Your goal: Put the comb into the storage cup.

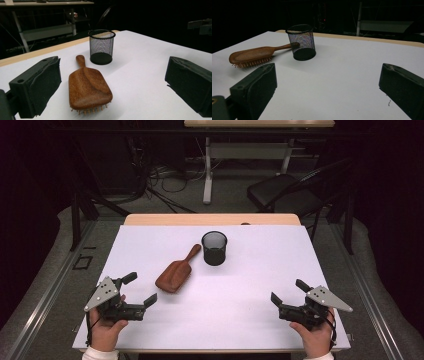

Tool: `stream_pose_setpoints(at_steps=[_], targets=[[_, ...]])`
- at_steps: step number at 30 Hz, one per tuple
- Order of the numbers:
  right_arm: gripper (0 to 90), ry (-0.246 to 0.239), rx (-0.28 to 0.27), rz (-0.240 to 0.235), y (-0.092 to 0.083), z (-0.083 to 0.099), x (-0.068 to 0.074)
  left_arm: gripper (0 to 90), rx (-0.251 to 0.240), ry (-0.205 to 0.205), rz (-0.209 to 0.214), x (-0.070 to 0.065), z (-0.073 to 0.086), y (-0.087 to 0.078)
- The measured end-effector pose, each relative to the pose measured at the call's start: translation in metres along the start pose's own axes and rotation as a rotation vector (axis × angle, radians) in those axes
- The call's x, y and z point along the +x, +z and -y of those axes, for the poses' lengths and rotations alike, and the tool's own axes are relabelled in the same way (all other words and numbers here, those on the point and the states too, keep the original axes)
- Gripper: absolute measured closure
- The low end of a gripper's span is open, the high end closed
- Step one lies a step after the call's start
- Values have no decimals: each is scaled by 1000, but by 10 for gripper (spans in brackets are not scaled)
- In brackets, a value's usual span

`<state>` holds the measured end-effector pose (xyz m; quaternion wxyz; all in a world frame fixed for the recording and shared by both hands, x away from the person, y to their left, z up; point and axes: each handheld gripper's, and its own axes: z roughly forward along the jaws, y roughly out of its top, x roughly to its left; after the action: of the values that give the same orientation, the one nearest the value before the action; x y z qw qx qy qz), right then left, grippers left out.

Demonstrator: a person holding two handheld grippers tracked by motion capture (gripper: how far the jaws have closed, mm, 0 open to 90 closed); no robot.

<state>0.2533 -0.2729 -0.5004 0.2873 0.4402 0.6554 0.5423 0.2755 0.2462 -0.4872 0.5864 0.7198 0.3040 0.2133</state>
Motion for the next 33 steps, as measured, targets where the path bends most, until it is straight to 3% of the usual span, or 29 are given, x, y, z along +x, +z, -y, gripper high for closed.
stream_pose_setpoints(at_steps=[9, 23, 33], targets=[[18, 10, 11, 6, -2, 4, 1, 3, 36, -17, 16, 1, 0, 6], [55, 78, 20, -26, 6, 6, -6, 3, 76, -117, 34, 6, 3, 11], [65, 79, 21, -27, 7, 7, -5, 3, 130, -172, 34, 12, 3, 20]])
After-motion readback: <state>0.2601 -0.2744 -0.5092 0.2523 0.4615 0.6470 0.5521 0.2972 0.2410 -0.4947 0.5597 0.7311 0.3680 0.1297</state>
